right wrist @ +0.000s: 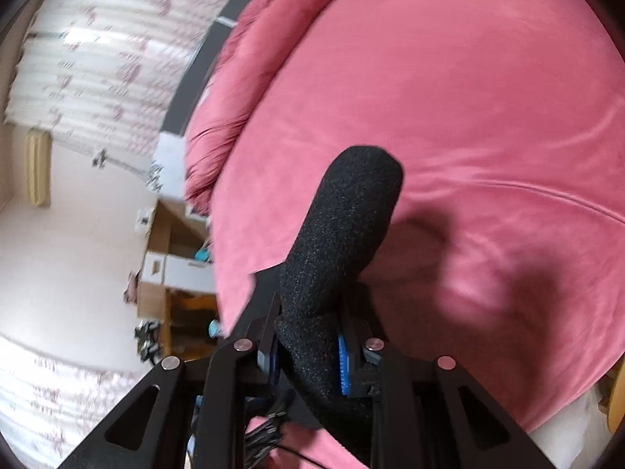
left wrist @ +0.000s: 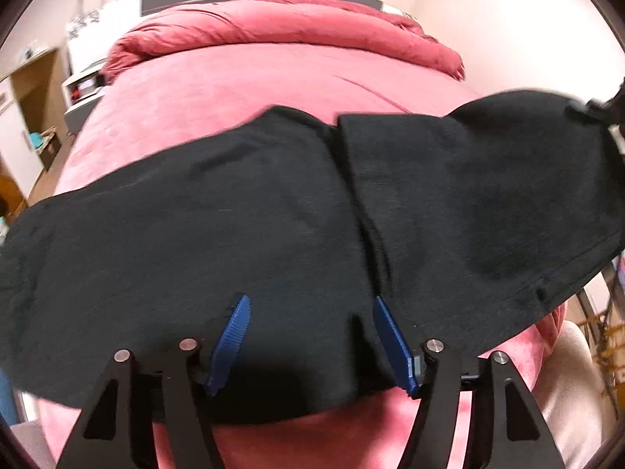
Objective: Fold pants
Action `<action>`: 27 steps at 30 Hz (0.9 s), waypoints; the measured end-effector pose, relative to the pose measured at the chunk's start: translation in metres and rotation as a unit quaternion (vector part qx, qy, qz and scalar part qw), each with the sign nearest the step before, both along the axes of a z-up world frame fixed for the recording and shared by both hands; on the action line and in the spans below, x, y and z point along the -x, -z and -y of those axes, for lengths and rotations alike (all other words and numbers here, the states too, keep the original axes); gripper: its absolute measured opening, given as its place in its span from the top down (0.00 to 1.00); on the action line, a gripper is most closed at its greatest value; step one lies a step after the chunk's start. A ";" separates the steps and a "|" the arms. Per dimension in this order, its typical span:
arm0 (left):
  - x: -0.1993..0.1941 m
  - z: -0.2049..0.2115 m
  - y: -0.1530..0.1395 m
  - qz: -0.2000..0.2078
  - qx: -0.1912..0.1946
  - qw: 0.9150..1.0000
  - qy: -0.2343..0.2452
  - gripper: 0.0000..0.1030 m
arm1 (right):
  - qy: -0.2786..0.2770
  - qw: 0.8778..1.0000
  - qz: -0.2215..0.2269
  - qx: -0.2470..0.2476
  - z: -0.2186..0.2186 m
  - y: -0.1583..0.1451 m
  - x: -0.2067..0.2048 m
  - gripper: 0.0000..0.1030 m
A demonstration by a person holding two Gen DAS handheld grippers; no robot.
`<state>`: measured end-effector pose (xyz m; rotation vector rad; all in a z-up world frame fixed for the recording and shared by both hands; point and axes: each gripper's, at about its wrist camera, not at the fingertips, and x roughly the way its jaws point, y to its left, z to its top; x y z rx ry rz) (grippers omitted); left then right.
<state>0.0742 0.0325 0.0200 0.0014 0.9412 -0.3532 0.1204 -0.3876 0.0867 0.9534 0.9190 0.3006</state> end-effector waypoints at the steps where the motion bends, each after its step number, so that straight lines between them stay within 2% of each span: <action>1: 0.003 -0.011 -0.002 0.006 0.002 1.000 -0.008 0.33 | -0.007 1.000 0.007 0.001 -0.012 -0.010 -0.001 0.79; 8: 0.014 -0.065 -0.027 0.035 0.030 0.998 -0.053 0.30 | -0.048 0.998 0.046 0.000 -0.109 -0.072 -0.002 0.79; 14: 0.019 -0.143 -0.031 0.045 0.054 0.989 -0.133 0.27 | -0.091 0.995 0.046 0.015 -0.198 -0.092 -0.020 0.79; 19: 0.009 -0.196 -0.026 0.040 0.089 0.974 -0.207 0.27 | -0.115 0.993 0.030 0.008 -0.260 -0.078 -0.036 0.79; 21: 0.007 -0.214 -0.022 0.037 0.097 0.967 -0.231 0.27 | -0.129 0.991 0.032 0.019 -0.290 -0.067 -0.045 0.79; 27: 0.007 -0.255 -0.007 0.013 0.128 0.950 -0.286 0.27 | -0.174 0.983 -0.007 0.060 -0.383 -0.006 -0.068 0.79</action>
